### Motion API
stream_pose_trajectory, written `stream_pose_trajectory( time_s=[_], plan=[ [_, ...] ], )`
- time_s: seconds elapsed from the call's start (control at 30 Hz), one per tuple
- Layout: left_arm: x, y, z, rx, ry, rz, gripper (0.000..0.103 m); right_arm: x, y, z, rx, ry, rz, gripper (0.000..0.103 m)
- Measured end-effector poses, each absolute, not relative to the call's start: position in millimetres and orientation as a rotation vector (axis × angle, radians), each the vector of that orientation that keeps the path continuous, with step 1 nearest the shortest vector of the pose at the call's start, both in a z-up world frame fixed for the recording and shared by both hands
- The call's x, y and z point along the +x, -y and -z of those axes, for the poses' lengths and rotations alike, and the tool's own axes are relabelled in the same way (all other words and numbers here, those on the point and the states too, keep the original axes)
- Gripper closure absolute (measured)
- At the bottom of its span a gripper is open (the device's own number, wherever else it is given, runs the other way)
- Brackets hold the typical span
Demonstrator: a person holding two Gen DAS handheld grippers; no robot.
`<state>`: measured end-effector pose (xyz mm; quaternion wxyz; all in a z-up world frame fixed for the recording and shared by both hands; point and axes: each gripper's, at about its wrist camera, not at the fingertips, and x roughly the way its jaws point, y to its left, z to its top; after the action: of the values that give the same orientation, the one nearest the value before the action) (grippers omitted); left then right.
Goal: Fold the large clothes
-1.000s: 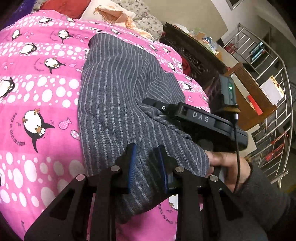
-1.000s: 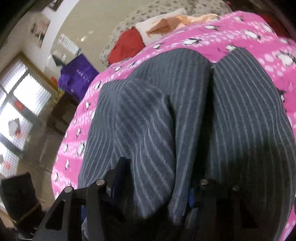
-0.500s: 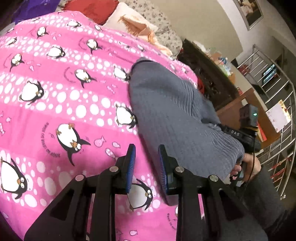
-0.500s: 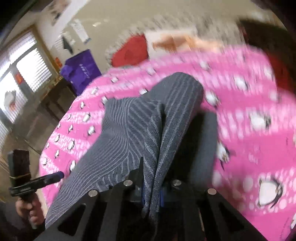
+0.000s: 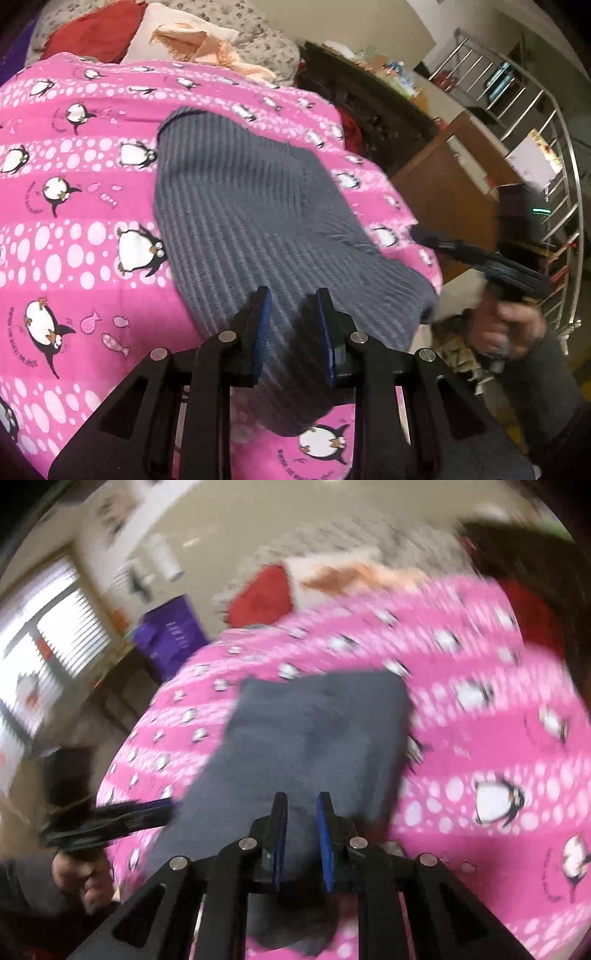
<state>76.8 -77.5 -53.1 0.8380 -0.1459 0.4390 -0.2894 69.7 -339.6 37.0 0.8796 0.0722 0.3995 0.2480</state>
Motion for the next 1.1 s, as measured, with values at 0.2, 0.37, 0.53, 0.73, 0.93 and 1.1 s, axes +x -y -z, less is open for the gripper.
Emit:
stream_pose_trajectory(
  time_s=[0.2,0.37,0.53,0.73,0.93,1.1],
  plan=[
    [66,88,74,-0.195,-1.017,0.626,0.081,40,301,13,-0.035,-0.977,-0.500,0.089],
    [58,94,90,-0.109,-1.034,0.604,0.081,22,307,60,0.043,-0.955,-0.441,0.089],
    [51,87,84,-0.108,-1.008,0.611,0.081,26,306,45,0.033,-0.975,-0.411,0.089],
    [38,89,62,-0.133,-0.932,0.631,0.081,12,287,-7,0.126,-0.810,-0.389,0.089],
    [39,97,97,-0.069,-0.985,0.619,0.081,12,279,71,0.070,-0.885,-0.344,0.089],
    [41,92,90,-0.123,-0.996,0.624,0.081,17,283,62,0.098,-0.959,-0.372,0.088]
  ],
)
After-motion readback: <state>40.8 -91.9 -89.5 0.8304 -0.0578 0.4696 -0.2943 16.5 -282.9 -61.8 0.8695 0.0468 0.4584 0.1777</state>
